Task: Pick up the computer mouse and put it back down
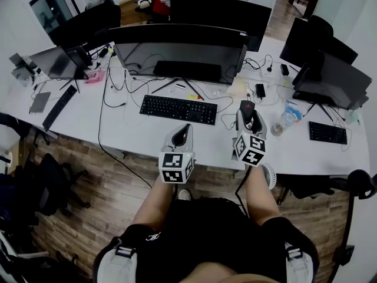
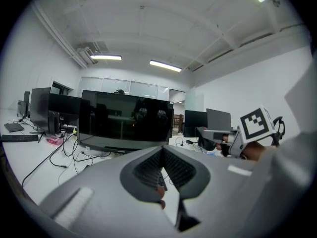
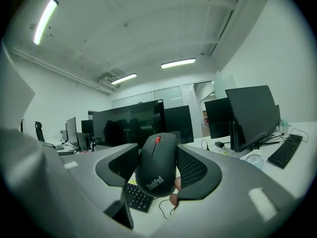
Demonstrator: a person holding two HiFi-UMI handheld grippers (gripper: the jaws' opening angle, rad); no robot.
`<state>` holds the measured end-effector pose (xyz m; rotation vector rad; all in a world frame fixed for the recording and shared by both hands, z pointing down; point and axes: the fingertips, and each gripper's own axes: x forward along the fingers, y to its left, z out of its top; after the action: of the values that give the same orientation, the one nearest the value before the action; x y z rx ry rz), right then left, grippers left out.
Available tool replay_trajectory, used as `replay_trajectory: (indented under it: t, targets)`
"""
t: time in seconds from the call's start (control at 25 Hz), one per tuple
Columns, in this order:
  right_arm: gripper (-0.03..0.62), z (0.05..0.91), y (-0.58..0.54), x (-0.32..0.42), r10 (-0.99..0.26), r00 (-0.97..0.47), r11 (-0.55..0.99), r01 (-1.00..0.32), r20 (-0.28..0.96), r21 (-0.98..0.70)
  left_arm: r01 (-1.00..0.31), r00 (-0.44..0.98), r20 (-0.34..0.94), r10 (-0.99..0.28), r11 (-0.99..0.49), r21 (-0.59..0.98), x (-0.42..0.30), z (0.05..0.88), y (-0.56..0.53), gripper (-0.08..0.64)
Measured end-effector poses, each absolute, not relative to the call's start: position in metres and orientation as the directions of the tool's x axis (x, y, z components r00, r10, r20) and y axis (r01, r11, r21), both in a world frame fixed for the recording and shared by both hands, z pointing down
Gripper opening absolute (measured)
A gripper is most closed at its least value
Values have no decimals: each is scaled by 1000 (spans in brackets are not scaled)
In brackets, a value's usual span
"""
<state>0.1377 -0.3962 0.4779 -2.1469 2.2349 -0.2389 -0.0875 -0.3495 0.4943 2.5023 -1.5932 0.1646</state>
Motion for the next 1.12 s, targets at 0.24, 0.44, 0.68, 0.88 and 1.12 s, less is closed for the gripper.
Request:
replay_trajectory:
  t: [0.24,0.44,0.68,0.88,1.12]
  targets:
    - [245,479,-398,137,-995,-46,34,-990,85,-135,-908,419,178,-890,-411,84,-88,494,-350,53]
    - [245,498,-400,137,-991,-44,28,-991,123,-132,-911,412,180,-893,-404,80,-90,495,-350,52]
    - [245,540,-404,134,-977,-50,23,-991,208,-129,-917,399,181,-899,-393,69,-94,495,-348,52]
    - [245,586,-404,132,-956,-57,24,-993,289,-116,-922,387,184,-903,-383,58,-97,494,-346,52]
    - [245,642,-403,131,-918,-57,14,-994,392,-112,-930,366,195,-910,-365,42,-104,495,-342,54]
